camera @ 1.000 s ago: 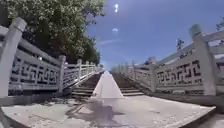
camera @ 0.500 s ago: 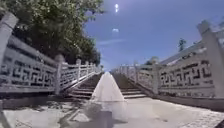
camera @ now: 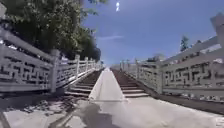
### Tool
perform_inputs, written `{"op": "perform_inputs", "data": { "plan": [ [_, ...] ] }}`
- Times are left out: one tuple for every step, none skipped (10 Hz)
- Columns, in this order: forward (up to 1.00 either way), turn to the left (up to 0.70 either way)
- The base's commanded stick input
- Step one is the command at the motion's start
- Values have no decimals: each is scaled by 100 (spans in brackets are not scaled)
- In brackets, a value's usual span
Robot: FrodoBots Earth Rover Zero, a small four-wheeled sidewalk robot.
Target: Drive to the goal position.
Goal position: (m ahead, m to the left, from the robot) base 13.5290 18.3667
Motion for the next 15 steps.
{"op": "perform_inputs", "data": {
  "plan": [
    [45, 0],
    [45, 0],
    [45, 0],
    [45, 0],
    [45, 11],
    [45, 27],
    [45, 27],
    [45, 27],
    [45, 20],
    [45, 2],
    [45, 0],
    [45, 0],
    [45, 0],
    [45, 0],
    [45, 0]
  ]
}}
